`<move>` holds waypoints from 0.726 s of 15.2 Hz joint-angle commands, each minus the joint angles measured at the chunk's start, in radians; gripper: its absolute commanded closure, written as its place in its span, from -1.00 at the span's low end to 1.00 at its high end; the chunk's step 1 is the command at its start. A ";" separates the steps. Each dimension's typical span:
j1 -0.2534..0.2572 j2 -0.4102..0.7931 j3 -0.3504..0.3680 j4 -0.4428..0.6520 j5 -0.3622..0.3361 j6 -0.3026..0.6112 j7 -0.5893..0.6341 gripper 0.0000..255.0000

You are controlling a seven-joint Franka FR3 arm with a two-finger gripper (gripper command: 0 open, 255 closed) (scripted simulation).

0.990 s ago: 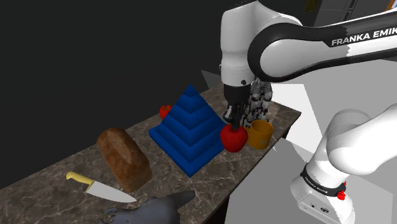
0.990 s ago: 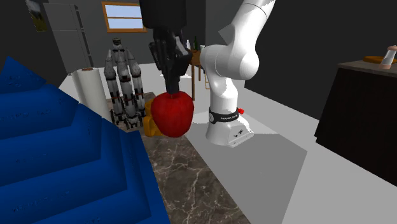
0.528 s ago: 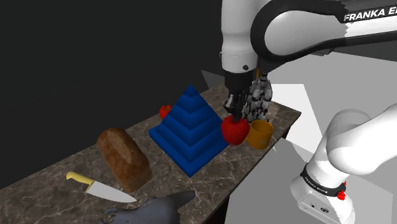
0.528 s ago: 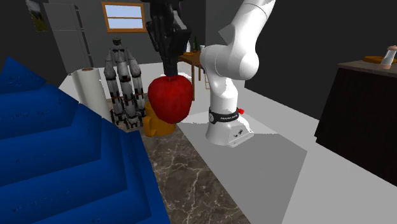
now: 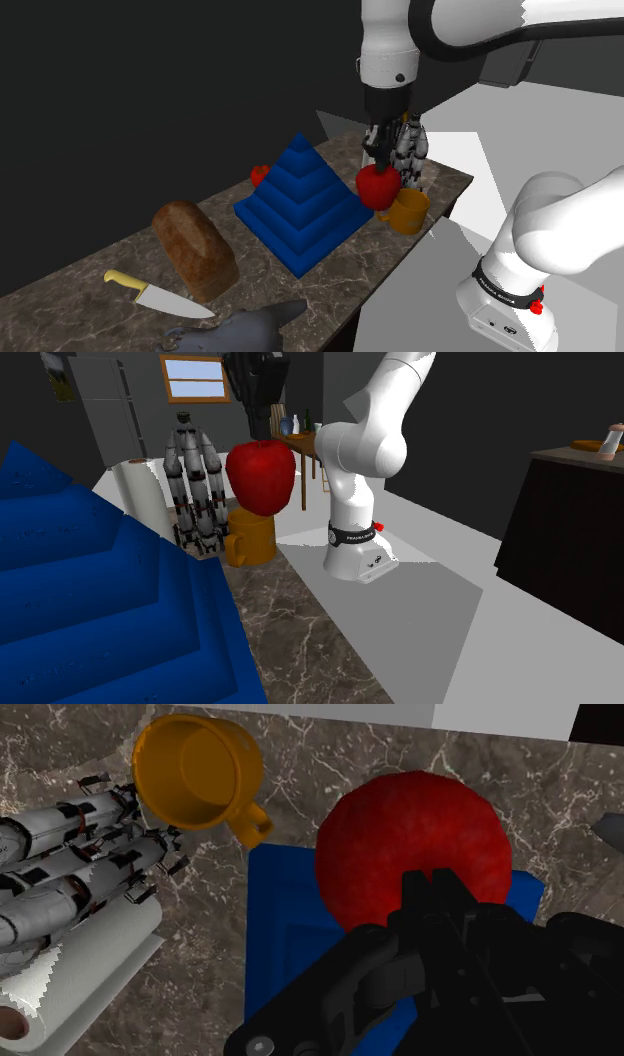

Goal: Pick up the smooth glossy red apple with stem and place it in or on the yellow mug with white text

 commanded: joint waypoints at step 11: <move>-0.070 -0.096 -0.260 0.052 -0.178 -0.158 -0.273 1.00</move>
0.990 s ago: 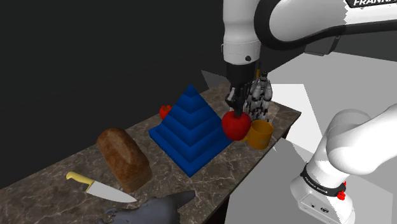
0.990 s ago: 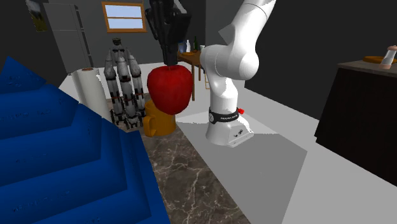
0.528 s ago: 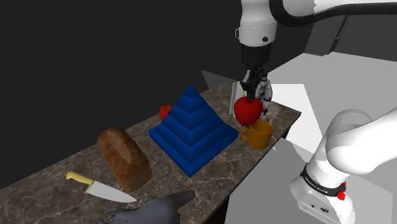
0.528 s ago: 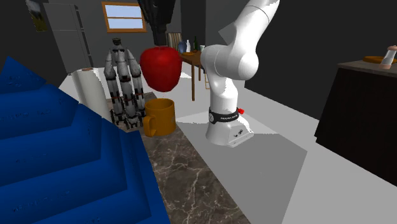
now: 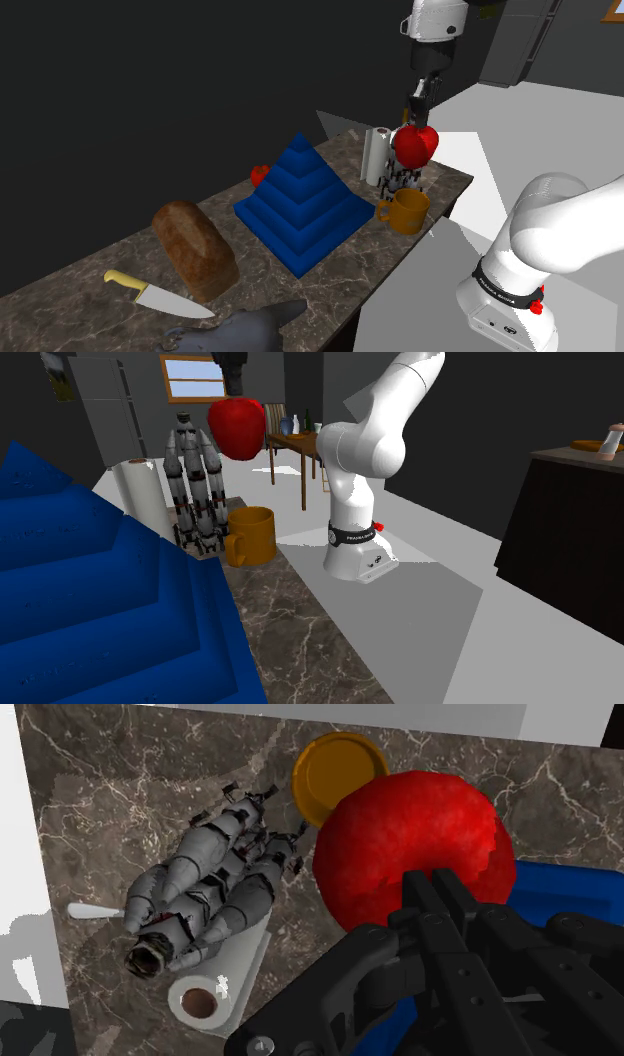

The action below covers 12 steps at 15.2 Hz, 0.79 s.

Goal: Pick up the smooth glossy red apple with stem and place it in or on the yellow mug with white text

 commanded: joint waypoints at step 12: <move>-0.011 -0.048 -0.044 -0.154 -0.034 0.107 -0.044 1.00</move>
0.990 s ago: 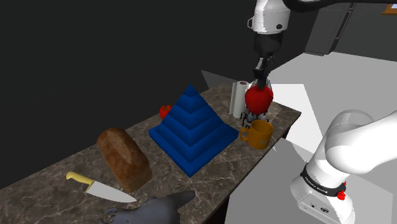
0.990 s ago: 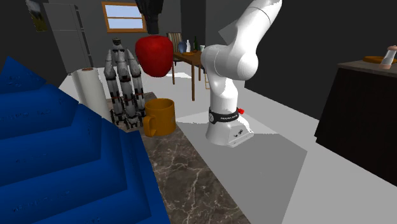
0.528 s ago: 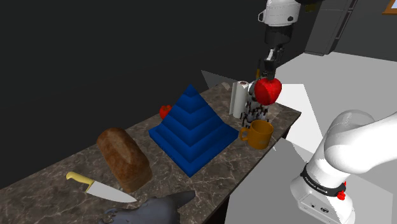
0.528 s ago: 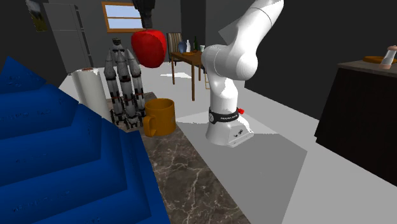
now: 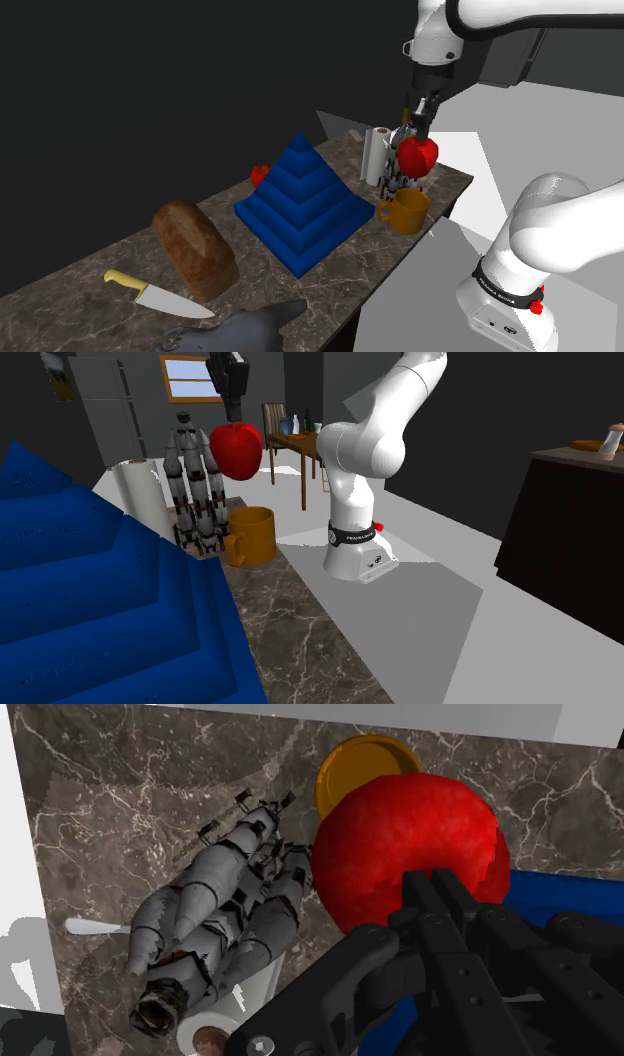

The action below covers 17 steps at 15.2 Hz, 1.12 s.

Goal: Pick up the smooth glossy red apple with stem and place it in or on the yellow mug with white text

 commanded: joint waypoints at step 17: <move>0.003 -0.032 0.000 -0.235 0.001 0.203 0.009 1.00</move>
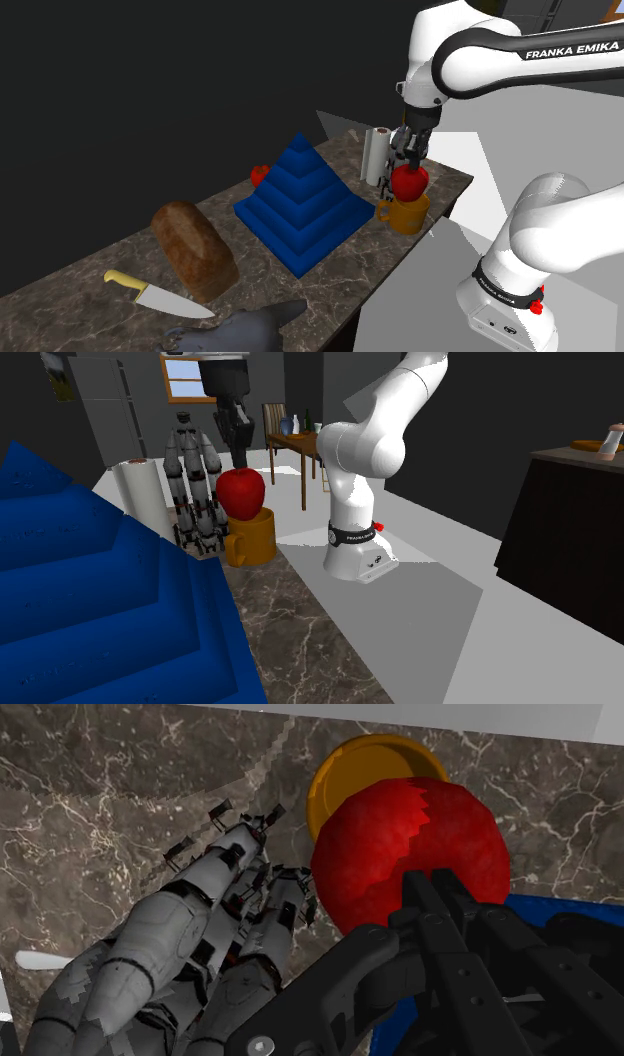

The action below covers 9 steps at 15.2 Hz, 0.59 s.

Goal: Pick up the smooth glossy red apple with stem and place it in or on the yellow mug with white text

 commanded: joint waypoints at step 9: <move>0.000 -0.002 -0.001 -0.004 -0.001 0.003 -0.001 -1.00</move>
